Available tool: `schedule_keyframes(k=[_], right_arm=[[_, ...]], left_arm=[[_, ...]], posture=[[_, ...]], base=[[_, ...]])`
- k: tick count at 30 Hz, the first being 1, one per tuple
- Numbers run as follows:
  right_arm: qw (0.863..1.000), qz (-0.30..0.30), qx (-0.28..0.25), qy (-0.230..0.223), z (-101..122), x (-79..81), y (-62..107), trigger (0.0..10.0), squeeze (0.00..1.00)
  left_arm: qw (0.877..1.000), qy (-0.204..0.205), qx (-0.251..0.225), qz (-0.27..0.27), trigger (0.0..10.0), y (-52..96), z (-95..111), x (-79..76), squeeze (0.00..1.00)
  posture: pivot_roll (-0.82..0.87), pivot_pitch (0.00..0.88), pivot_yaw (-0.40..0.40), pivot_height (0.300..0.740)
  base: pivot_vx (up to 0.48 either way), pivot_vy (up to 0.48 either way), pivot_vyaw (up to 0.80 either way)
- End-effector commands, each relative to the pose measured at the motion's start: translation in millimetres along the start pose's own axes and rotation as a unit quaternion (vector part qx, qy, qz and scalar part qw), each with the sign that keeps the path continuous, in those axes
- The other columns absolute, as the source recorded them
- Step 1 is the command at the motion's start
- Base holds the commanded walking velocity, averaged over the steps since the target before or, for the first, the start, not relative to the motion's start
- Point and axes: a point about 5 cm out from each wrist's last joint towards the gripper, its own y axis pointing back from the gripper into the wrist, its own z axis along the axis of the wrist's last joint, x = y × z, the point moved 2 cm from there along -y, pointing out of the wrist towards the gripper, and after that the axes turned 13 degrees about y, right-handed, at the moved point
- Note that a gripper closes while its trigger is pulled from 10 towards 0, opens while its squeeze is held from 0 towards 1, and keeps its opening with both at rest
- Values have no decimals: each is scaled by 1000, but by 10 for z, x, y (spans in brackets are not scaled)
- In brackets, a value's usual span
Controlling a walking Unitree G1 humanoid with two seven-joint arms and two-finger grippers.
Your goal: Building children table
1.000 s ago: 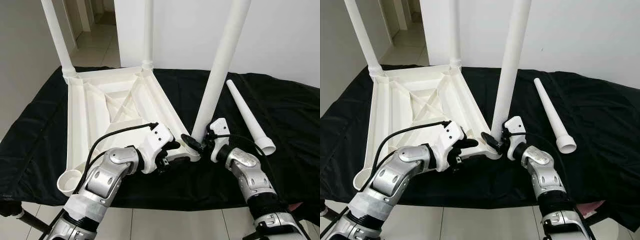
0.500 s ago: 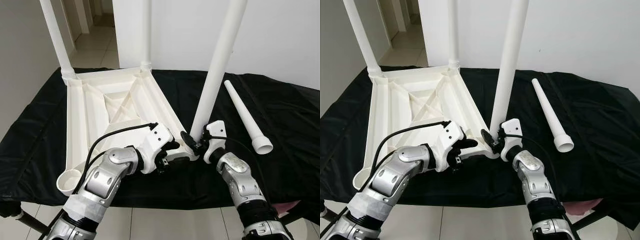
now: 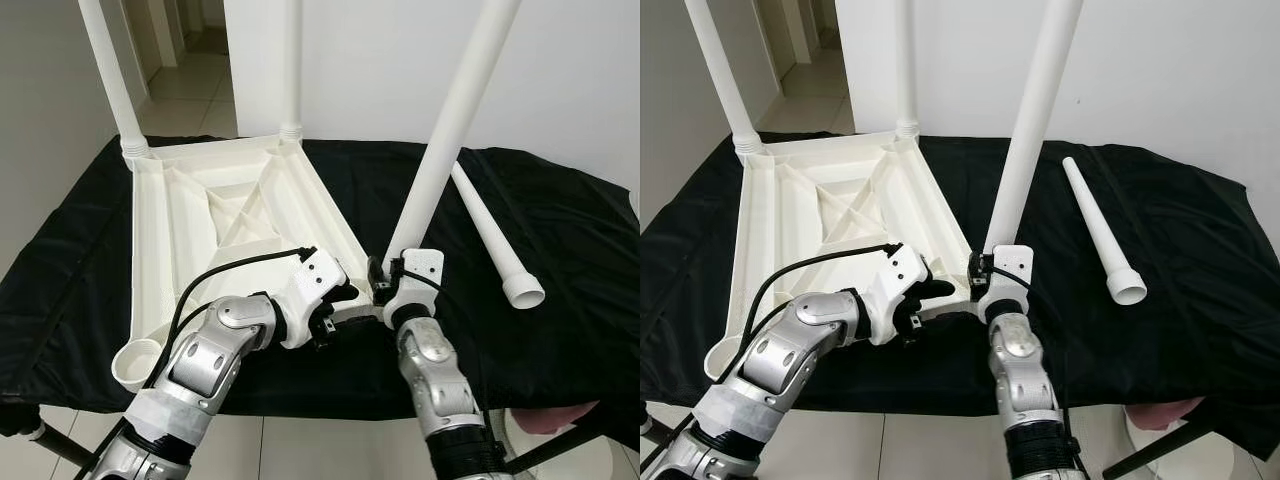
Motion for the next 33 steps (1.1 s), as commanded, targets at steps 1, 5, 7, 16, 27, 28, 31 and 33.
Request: schedule_keyframes(k=[1,5,7,16,27,28,31,33], right_arm=[[999,13,40,-23,-204,42,65,10000,867],[999,18,29,-30,-154,44,68,10000,1000],[999,19,27,-34,-135,57,75,10000,1000],[999,31,-28,-23,48,-114,74,10000,1000],[986,150,-71,18,169,-171,66,10000,0],[986,150,-71,18,169,-171,66,10000,0],[972,213,-86,50,193,-206,61,10000,0],[967,233,-85,61,180,-227,40,10000,0]], left_arm=[[1000,0,0,1,10000,-19,-4,-27,0],[1000,-1,2,-1,10000,-19,-12,-37,0],[1000,-1,2,0,10000,-16,-10,-33,0],[1000,-2,3,1,10000,-11,-26,-35,0],[1000,-6,6,-5,10000,-29,-25,-43,0],[1000,-6,6,-5,10000,-29,-25,-43,0],[1000,-6,6,-4,10000,-23,-31,-42,0],[1000,-6,6,-3,10000,-28,-35,-43,0]], posture=[[45,28,1,740],[50,23,-2,740],[51,22,-3,740],[45,6,-6,740],[40,1,-5,740],[40,1,-5,740],[43,4,-13,740],[45,8,-18,740]], base=[[0,0,0],[0,0,0],[0,0,0],[0,0,0],[0,0,0],[0,0,0],[0,0,0],[0,0,0]])
